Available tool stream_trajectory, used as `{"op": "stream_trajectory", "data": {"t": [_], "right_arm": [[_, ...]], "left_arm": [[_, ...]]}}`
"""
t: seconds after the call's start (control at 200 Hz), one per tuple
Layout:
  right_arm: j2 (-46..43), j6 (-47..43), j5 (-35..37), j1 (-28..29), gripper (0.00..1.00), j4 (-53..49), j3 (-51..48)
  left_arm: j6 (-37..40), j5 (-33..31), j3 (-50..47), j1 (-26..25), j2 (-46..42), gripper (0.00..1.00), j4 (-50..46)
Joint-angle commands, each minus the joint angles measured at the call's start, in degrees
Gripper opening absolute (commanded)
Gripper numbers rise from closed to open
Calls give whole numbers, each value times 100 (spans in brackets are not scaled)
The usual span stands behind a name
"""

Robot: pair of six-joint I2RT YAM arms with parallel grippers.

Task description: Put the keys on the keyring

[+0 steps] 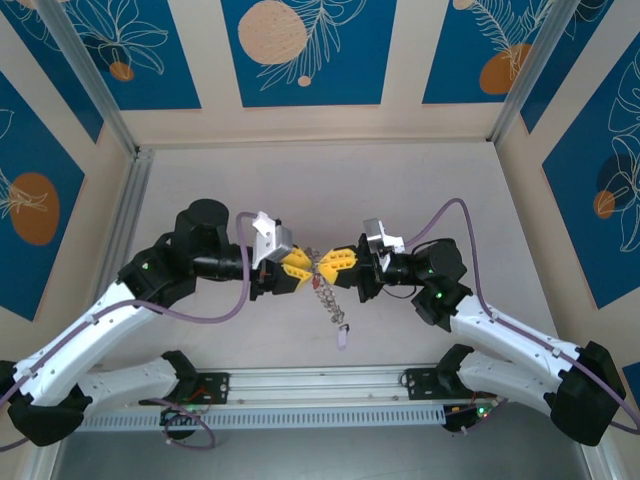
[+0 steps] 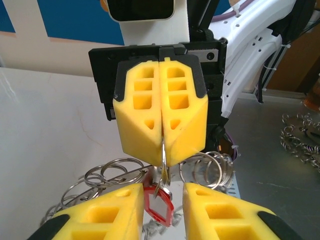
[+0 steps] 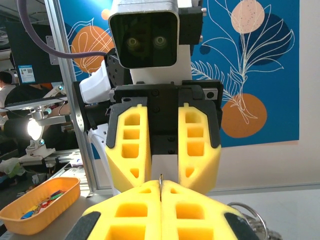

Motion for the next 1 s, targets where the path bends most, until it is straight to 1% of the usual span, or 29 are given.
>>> {"op": "stream_trajectory", "data": {"t": [0.0, 0.365, 0.445, 0.545, 0.635, 0.7, 0.745, 0.795, 0.835, 0.91, 0.995], "right_arm": [[-2, 59, 4, -29, 0, 183, 11], [8, 42, 22, -32, 0, 98, -18], [-4, 37, 52, -45, 0, 83, -42], [-36, 7, 86, -42, 0, 43, -56], [-61, -70, 155, -53, 0, -210, -17], [-132, -243, 234, -58, 0, -718, 89], [-239, -502, 332, -62, 9, -1316, 235], [-417, -891, 481, -58, 24, -2158, 412], [-563, -1202, 665, -51, 32, -2771, 522], [-855, -1668, 1008, -70, 41, -3743, 713], [-1047, -2043, 1215, -85, 43, -4508, 877]], "left_arm": [[109, 89, 125, 38, 31, 26, 134], [-16, 272, 138, 40, 161, 20, 385], [-25, 298, 163, 37, 185, 16, 397], [-20, 335, 199, 35, 214, 0, 374], [33, 252, 222, 40, 208, 0, 286], [123, 67, 269, 39, 194, 0, 121], [222, -184, 354, 40, 210, 0, -89], [379, -409, 519, 33, 282, 0, -435], [498, -542, 694, 35, 380, 0, -763], [716, -714, 1012, 40, 581, 0, -1364], [957, -914, 1341, 40, 803, 0, -1971]]}}
